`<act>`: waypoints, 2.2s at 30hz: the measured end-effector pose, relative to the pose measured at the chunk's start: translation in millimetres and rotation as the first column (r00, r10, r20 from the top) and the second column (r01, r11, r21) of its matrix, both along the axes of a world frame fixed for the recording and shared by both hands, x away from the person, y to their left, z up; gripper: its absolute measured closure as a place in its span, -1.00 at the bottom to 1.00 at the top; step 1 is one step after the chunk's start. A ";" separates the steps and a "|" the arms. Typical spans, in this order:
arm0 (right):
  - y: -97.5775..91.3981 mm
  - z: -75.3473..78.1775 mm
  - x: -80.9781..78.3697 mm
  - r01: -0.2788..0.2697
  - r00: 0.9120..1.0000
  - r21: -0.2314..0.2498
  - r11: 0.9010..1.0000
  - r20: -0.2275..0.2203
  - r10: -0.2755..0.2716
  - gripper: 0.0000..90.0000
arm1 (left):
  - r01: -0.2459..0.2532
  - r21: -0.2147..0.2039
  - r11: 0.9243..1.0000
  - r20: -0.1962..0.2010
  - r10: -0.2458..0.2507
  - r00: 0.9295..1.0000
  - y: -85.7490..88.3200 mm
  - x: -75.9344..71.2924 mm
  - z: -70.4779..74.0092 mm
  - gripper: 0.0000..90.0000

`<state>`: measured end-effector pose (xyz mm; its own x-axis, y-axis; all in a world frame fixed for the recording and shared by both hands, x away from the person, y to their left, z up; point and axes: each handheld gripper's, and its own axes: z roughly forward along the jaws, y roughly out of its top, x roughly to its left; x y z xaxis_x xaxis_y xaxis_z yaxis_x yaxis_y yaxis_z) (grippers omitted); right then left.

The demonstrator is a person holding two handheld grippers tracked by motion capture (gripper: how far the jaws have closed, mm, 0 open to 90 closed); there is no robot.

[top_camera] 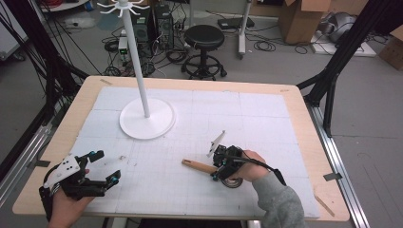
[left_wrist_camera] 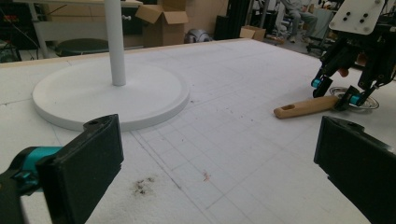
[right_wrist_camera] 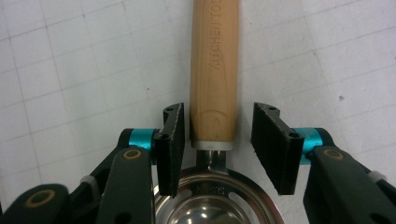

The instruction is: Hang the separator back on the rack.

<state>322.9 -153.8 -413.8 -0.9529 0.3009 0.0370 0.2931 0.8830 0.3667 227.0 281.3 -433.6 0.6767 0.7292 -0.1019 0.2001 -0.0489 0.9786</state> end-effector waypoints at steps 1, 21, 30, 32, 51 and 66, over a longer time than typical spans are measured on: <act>0.0 0.1 0.0 -0.001 1.000 -0.002 1.000 0.001 0.001 0.24 | 0.001 0.002 1.000 0.000 -0.001 1.000 0.1 0.0 0.0 -0.96; 5.3 0.9 -4.9 -0.023 0.999 -0.044 0.999 0.026 0.025 0.37 | 0.004 -0.001 1.000 -0.003 -0.004 1.000 -0.9 0.2 0.2 -0.96; 7.6 1.7 -4.1 -0.027 0.999 -0.063 0.998 0.018 0.028 0.40 | 0.006 0.000 1.000 -0.007 -0.006 1.000 -1.0 -0.1 -0.5 -0.96; 8.4 1.9 -3.8 -0.032 0.999 -0.068 0.997 0.019 0.033 0.41 | 0.006 -0.003 1.000 -0.008 -0.006 1.000 -0.8 -0.1 -0.5 -0.96; 7.2 2.5 -3.1 -0.028 1.000 -0.055 0.998 0.004 0.028 0.53 | 0.010 -0.006 1.000 -0.009 -0.010 1.000 1.7 -1.3 -1.3 -0.96; -2.4 9.7 -2.4 -0.020 1.000 0.027 0.999 0.000 0.020 0.54 | 0.009 -0.002 1.000 -0.008 -0.009 1.000 1.7 -1.3 -0.7 -0.96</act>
